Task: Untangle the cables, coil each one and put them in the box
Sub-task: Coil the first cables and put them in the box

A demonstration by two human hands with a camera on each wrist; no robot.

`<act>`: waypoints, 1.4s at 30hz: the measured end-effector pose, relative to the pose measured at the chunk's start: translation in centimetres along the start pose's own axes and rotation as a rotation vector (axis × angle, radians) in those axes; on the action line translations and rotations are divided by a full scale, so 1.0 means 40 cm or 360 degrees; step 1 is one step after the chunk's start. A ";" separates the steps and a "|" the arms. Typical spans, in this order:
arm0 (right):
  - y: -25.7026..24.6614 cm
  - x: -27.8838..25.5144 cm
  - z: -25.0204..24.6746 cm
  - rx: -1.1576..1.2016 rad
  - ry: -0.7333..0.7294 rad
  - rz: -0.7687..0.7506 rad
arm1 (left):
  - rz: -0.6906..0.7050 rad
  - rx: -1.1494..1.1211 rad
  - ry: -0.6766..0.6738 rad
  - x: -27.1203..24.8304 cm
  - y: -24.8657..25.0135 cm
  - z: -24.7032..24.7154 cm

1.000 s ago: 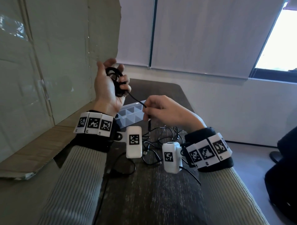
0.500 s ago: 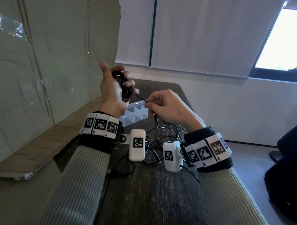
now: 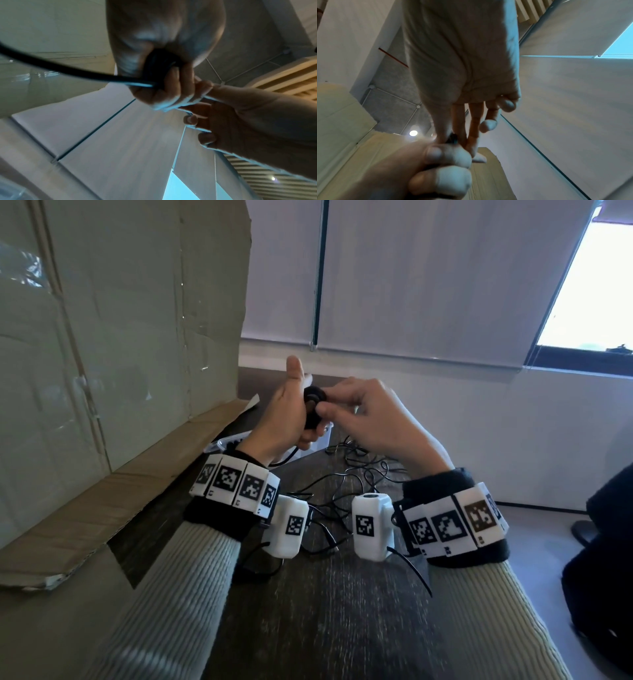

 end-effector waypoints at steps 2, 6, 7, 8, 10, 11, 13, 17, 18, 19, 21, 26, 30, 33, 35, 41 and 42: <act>0.003 0.000 -0.007 0.0089 0.0031 -0.0033 | 0.0035 0.0063 -0.0060 -0.007 0.008 0.004; 0.004 0.003 -0.005 0.0336 0.0128 -0.0054 | 0.0026 0.0112 -0.0110 -0.022 0.028 0.009; 0.006 0.004 -0.001 0.0395 0.0148 -0.0038 | 0.0007 0.0118 -0.0111 -0.021 0.027 0.006; 0.009 0.005 0.004 0.0440 0.0176 -0.0022 | -0.0004 0.0122 -0.0099 -0.020 0.025 0.003; 0.015 0.010 0.016 0.0464 0.0215 -0.0006 | 0.0005 0.0125 -0.0071 -0.015 0.023 0.001; 0.016 0.012 0.020 0.0448 0.0221 0.0002 | 0.0010 0.0129 -0.0059 -0.012 0.023 0.003; 0.019 0.014 0.022 0.0398 0.0234 0.0007 | -0.0032 0.0150 -0.0005 -0.014 0.028 0.005; 0.010 0.011 0.009 0.0377 0.0283 -0.0049 | -0.0097 0.0262 -0.0064 -0.021 0.036 0.004; 0.008 0.011 0.008 0.0359 0.0304 -0.0071 | -0.0099 0.0302 -0.0083 -0.021 0.035 0.002; 0.005 0.011 0.007 0.0351 0.0317 -0.0085 | -0.0089 0.0315 -0.0106 -0.019 0.034 0.001; 0.005 0.012 0.006 0.0375 0.0333 -0.0092 | -0.0071 0.0225 -0.0190 -0.014 0.032 0.002; 0.027 0.018 -0.015 0.0446 0.0444 -0.0049 | -0.0175 -0.0117 -0.0539 -0.015 0.016 0.001; 0.032 0.015 -0.032 0.0719 0.0466 -0.0003 | -0.0116 -0.0083 -0.0777 -0.032 0.017 -0.031; 0.016 0.010 -0.038 0.0791 0.0438 -0.0013 | -0.0050 -0.0071 -0.0878 -0.038 0.024 -0.046; 0.009 0.010 -0.035 0.0815 0.0417 -0.0012 | -0.0012 -0.0097 -0.0906 -0.041 0.029 -0.045; 0.007 0.009 -0.035 0.0775 0.0422 0.0061 | 0.0122 -0.0110 -0.0747 -0.035 0.032 -0.026; 0.019 0.010 -0.034 0.0782 0.0414 0.0148 | 0.0165 -0.0134 -0.0674 -0.028 0.033 -0.025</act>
Point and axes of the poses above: each hand's wrist, its own x-axis towards the middle knuckle, its own z-axis out of the palm, y = z × x, the point moved 5 cm from there along x, towards the middle knuckle, and after that the axes turned 5 degrees about y, right-handed, at the moved point
